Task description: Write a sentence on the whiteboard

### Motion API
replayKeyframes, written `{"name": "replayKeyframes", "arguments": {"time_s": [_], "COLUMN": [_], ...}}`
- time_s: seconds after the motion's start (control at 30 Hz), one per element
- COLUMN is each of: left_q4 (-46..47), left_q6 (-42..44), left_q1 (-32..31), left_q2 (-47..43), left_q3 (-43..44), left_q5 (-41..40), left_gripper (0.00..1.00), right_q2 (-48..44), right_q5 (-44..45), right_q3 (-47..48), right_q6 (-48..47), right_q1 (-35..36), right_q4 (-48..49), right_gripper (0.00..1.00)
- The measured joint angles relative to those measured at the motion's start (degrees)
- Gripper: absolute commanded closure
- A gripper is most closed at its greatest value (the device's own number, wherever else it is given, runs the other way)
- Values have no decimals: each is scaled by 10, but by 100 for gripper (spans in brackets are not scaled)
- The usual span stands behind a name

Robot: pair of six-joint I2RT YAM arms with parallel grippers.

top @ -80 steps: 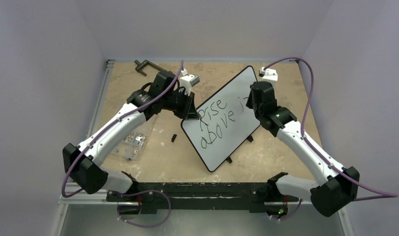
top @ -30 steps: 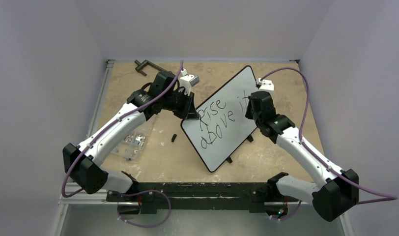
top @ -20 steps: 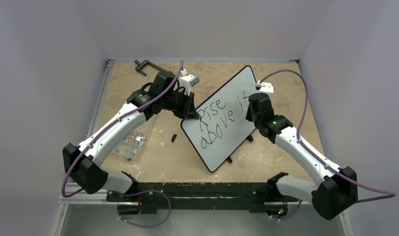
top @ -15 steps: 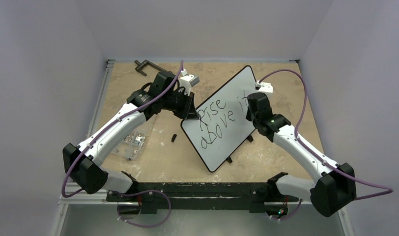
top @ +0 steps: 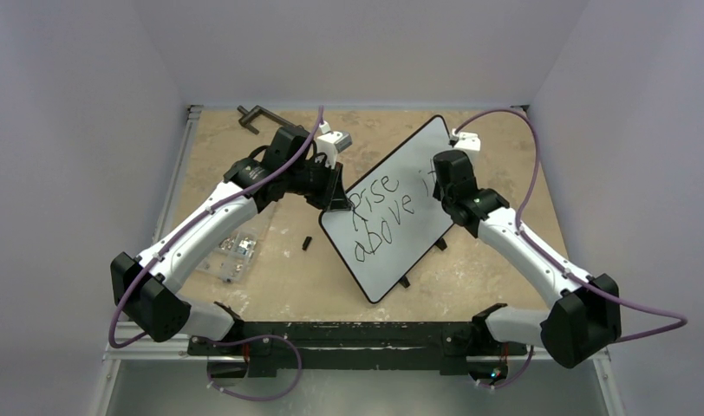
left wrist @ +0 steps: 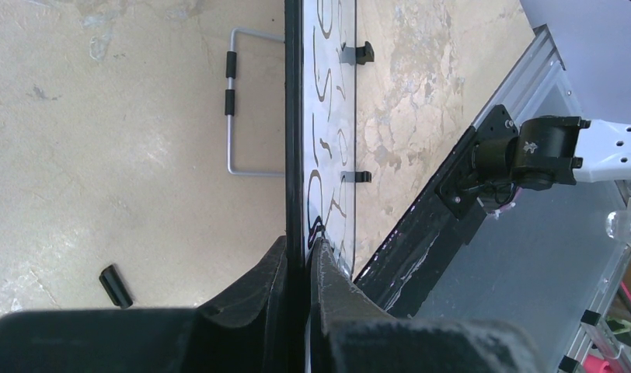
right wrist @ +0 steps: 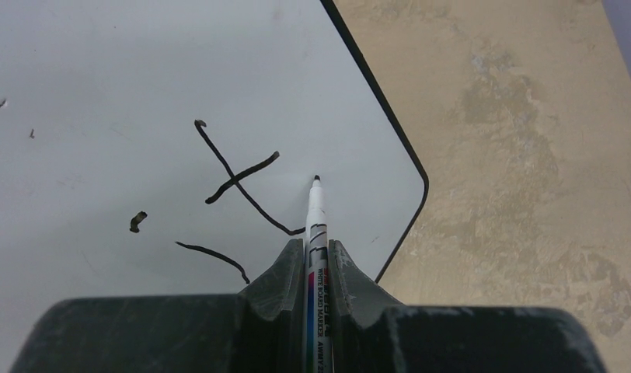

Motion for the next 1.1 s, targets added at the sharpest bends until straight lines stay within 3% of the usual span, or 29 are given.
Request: {"name": "replayKeyframes", "arguments": {"time_s": [0.43,1.1], "left_q4": [2,0], "left_q6": [2,3], "left_q1": [-1,-1], "left_q2": [-4,-4], "left_q3": [-1,-1], "left_q5": [0,-10], "left_gripper": [100,100], "right_q2": [-94,-177], "right_q5": [-28,-366], "right_q3": [14,-23], "right_q6": [0,-29], "right_q1": [0,1], "right_q4": [-43,-101], "right_gripper": [100,100]}}
